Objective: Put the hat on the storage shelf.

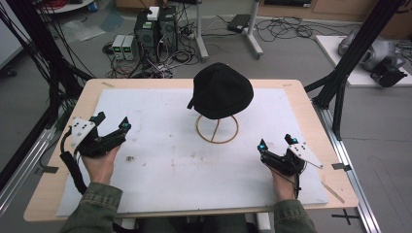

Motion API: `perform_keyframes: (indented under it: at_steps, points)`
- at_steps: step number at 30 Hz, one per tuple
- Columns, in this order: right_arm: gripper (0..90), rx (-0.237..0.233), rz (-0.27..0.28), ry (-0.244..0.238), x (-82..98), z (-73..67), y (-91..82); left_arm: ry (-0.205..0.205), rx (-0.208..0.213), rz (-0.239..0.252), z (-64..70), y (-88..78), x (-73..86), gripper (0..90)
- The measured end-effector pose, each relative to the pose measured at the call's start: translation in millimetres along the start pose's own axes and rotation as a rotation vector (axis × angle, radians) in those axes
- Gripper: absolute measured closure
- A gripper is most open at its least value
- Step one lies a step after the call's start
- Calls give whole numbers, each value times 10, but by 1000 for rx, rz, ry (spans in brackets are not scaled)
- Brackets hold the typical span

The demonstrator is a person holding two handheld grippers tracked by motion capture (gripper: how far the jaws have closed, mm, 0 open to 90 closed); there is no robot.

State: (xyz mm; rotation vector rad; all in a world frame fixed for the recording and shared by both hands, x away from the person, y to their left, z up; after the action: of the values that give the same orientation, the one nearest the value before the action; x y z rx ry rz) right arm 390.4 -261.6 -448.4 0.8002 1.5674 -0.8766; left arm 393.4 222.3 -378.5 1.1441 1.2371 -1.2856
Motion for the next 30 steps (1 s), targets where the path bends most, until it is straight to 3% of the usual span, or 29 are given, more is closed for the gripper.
perform_keyframes:
  at_steps: [10, 23, 30]
  points:
    - [40, 20, 10, 9, 1, 30, -13, -16, -100, 23, -262, -139, 185, 177]
    - [39, 27, 15, 13, 1, 58, -20, -11, -141, -41, -425, -282, 583, 183]
    - [39, 28, 15, 10, 2, 62, -23, -14, -134, -43, -435, -298, 602, 176]
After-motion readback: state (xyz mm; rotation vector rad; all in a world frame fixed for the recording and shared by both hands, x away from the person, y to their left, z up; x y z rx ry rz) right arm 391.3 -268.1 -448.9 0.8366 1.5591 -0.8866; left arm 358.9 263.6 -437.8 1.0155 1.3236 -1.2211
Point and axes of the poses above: each handheld gripper's, and its own axes: y roughly forward along the jaws, x roughly out of its underside, z roughly to its right, the point moved 10 cm from there along y, roughly forward along the jaws, and after that the axes turned 14 degrees about -x, right-handed, at the moved point
